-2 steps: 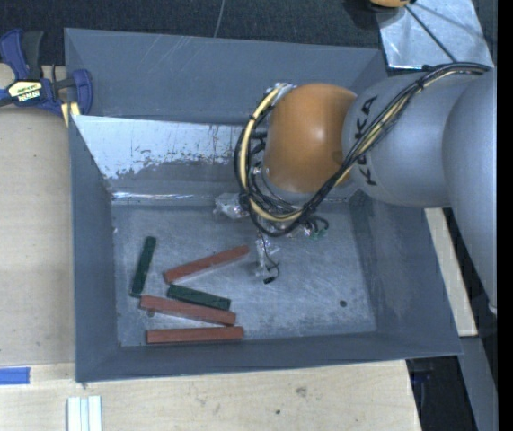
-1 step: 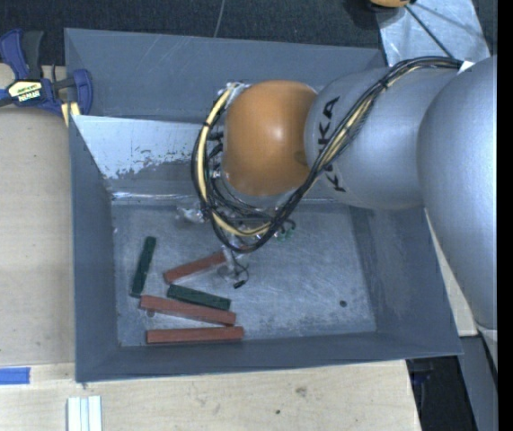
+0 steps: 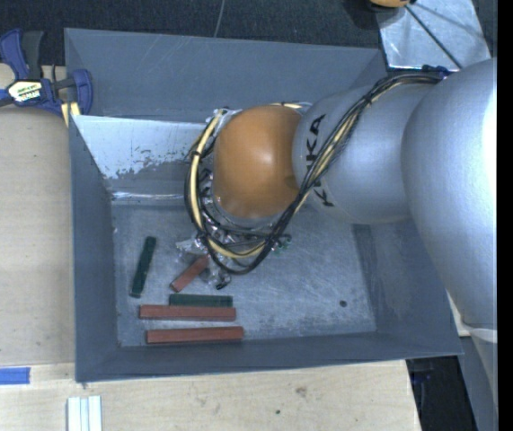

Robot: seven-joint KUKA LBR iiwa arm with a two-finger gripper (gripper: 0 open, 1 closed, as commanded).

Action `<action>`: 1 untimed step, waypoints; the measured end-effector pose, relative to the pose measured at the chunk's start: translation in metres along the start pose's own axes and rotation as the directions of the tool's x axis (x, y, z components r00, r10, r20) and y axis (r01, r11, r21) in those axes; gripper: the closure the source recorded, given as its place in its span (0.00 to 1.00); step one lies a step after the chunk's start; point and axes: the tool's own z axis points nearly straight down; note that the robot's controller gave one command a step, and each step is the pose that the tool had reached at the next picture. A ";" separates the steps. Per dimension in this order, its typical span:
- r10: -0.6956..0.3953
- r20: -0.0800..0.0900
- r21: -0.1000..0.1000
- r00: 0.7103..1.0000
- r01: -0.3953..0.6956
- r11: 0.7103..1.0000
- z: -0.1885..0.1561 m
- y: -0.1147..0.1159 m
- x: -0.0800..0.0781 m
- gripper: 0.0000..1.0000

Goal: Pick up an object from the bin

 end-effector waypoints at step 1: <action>0.001 0.000 0.000 1.000 -0.001 1.000 0.000 0.000 0.000 1.00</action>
Offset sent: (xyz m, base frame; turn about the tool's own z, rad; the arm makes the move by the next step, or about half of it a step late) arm 0.0171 0.0157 0.1368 -0.0978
